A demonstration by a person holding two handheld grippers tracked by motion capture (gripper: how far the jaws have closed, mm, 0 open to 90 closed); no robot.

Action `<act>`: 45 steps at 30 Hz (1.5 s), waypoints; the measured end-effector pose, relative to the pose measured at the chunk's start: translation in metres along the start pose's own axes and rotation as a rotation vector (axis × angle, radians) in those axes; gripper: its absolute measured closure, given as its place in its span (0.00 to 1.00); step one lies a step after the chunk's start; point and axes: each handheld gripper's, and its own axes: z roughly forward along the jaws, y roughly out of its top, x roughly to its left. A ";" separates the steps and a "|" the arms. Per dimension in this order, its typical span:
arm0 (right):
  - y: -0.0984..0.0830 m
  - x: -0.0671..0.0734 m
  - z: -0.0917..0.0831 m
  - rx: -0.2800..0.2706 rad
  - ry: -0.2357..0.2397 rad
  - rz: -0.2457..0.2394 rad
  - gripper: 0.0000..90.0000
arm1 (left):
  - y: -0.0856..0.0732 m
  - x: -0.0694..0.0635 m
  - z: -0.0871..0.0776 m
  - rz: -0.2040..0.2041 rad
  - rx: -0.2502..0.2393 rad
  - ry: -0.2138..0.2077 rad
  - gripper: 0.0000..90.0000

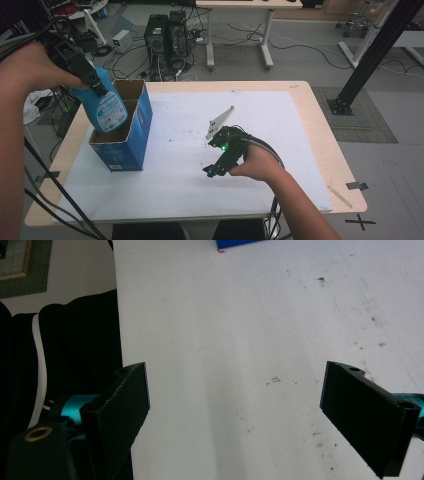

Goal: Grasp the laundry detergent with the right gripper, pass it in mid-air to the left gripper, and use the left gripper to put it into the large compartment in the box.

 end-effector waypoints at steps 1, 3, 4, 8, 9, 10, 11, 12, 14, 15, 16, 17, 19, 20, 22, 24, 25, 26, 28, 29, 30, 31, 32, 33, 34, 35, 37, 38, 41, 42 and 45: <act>0.000 0.000 0.000 0.001 -0.001 -0.004 0.13 | 0.000 0.001 0.003 -0.001 0.000 -0.002 0.42; 0.000 0.000 0.001 0.008 0.001 0.000 0.13 | 0.001 0.002 0.009 0.002 0.007 0.000 0.42; 0.000 0.000 0.001 0.008 0.001 0.000 0.13 | 0.001 0.002 0.009 0.002 0.007 0.000 0.42; 0.000 0.000 0.002 0.015 0.004 0.003 0.13 | 0.002 0.005 0.029 -0.001 0.013 -0.016 0.42; -0.001 0.000 0.002 0.016 0.009 0.003 0.13 | 0.002 0.006 0.032 0.002 0.020 -0.017 0.42; -0.001 0.000 0.003 0.017 0.009 0.004 0.13 | 0.001 0.006 0.036 0.002 0.022 -0.018 0.42; -0.001 0.000 0.003 0.017 0.008 0.002 0.13 | 0.001 0.006 0.040 -0.001 0.023 -0.019 0.42; -0.001 0.000 0.003 0.017 0.008 0.004 0.13 | 0.001 0.007 0.044 0.001 0.034 -0.018 0.43; -0.001 0.000 0.003 0.016 0.009 0.003 0.13 | 0.001 0.007 0.053 0.007 0.034 -0.019 0.42; -0.001 0.000 0.003 0.016 0.009 0.004 0.13 | 0.001 0.007 0.055 0.015 0.042 -0.018 0.42; -0.001 0.000 0.003 0.015 0.009 0.002 0.13 | 0.001 0.007 0.059 0.017 0.044 -0.017 0.42; -0.001 -0.001 0.003 0.013 0.011 0.000 0.13 | 0.001 0.007 0.063 0.017 0.043 -0.019 0.42; -0.002 -0.001 0.003 0.013 0.010 0.001 0.13 | 0.001 0.007 0.065 0.016 0.044 -0.020 0.42; -0.002 0.000 0.003 0.015 0.010 0.005 0.13 | 0.001 0.007 0.072 0.029 0.048 -0.025 0.42; -0.003 -0.001 0.004 0.013 0.011 0.004 0.13 | 0.001 0.008 0.079 0.033 0.051 -0.030 0.42; -0.003 0.000 0.005 0.014 0.013 0.006 0.13 | 0.001 0.008 0.086 0.055 0.056 -0.031 0.42; -0.003 0.000 0.005 0.014 0.014 0.006 0.13 | 0.001 0.008 0.090 0.059 0.063 -0.031 0.42; -0.003 0.000 0.005 0.012 0.014 0.008 0.13 | 0.001 0.008 0.093 0.068 0.071 -0.034 0.42; -0.004 -0.001 0.006 0.012 0.014 0.003 0.13 | 0.001 0.009 0.101 0.072 0.079 -0.044 0.42; -0.004 -0.001 0.006 0.012 0.014 0.003 0.13 | 0.001 0.009 0.101 0.072 0.079 -0.044 0.42; -0.004 0.000 0.006 0.016 0.015 0.012 0.13 | 0.001 0.009 0.108 0.079 0.084 -0.052 0.42; -0.005 -0.001 0.007 0.017 0.017 0.008 0.13 | 0.000 0.009 0.111 0.087 0.090 -0.055 0.42; -0.005 -0.001 0.007 0.017 0.017 0.008 0.13 | 0.000 0.010 0.115 0.097 0.095 -0.056 0.42; -0.006 -0.001 0.008 0.016 0.017 0.014 0.13 | -0.002 0.011 0.122 0.106 0.097 -0.060 0.42; -0.006 -0.001 0.008 0.016 0.017 0.014 0.13 | -0.002 0.011 0.122 0.106 0.097 -0.060 0.42; -0.006 -0.002 0.008 0.016 0.019 0.013 0.13 | -0.003 0.011 0.126 0.100 0.095 -0.063 0.42; -0.006 -0.002 0.009 0.022 0.022 0.010 0.13 | -0.005 0.012 0.134 0.111 0.094 -0.067 0.42; -0.006 -0.002 0.009 0.022 0.022 0.010 0.13 | -0.005 0.012 0.134 0.111 0.094 -0.067 0.42; -0.005 -0.003 0.012 0.023 0.025 0.007 0.13 | -0.007 0.012 0.141 0.127 0.095 -0.069 0.42; -0.005 -0.003 0.012 0.023 0.025 0.007 0.13 | -0.007 0.012 0.141 0.127 0.095 -0.069 0.42; -0.004 -0.003 0.013 0.027 0.028 0.006 0.13 | -0.007 0.012 0.146 0.140 0.097 -0.072 0.42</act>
